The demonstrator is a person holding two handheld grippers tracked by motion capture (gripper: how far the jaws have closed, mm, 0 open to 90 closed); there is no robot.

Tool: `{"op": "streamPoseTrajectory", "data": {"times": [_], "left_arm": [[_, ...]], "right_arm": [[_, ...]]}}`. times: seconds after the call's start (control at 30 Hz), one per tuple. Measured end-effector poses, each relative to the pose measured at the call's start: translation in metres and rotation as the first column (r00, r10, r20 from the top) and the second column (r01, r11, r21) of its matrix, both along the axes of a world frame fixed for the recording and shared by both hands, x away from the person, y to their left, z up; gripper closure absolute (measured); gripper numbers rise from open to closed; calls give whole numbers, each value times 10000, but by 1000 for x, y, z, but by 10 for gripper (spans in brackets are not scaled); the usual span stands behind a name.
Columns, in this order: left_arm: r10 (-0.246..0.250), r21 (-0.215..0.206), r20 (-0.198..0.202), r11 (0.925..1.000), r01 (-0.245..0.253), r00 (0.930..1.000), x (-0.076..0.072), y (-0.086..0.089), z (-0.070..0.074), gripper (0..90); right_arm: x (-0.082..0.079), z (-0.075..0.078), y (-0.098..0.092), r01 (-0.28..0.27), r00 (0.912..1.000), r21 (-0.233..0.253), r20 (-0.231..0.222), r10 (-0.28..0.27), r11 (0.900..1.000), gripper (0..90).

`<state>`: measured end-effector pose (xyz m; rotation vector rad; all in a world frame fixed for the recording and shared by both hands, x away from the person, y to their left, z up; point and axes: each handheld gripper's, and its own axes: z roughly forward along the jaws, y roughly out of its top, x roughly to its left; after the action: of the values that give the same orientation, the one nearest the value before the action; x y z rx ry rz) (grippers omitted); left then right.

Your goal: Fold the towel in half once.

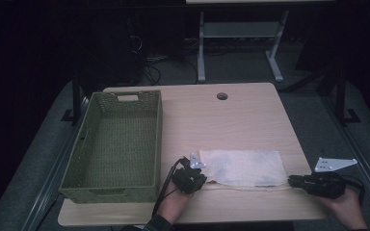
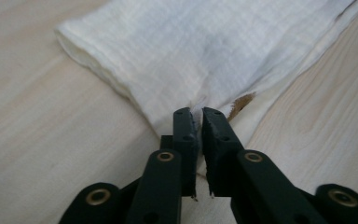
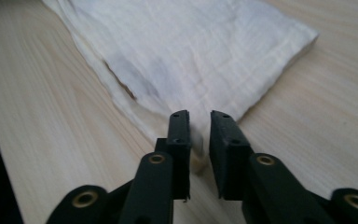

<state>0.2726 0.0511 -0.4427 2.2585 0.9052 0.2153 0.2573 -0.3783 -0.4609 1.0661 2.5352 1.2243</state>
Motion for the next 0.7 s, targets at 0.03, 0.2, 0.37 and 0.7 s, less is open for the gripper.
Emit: {"op": "streamPoseTrajectory", "data": {"times": [0.03, 0.2, 0.37, 0.7], "left_arm": [[22, -69, 79, 10000, -21, 10000, 1, 0, 2, 781], [100, -173, 465, 9998, -92, 9989, 10, 0, 9, 705], [268, -251, 724, 9994, -251, 9970, 24, 1, 13, 646], [782, -75, 1280, 9969, -779, 9887, 55, -6, 13, 646]], "right_arm": [[0, 3, 0, 0, 9999, 118, 154, -2, 9999, 730], [3, 12, 0, 138, 9986, 387, 496, -157, 9992, 729], [15, 13, 5, 164, 9979, 244, 627, -179, 9996, 729], [50, 14, 15, 350, 9952, 41, 909, -352, 9994, 729]]}}
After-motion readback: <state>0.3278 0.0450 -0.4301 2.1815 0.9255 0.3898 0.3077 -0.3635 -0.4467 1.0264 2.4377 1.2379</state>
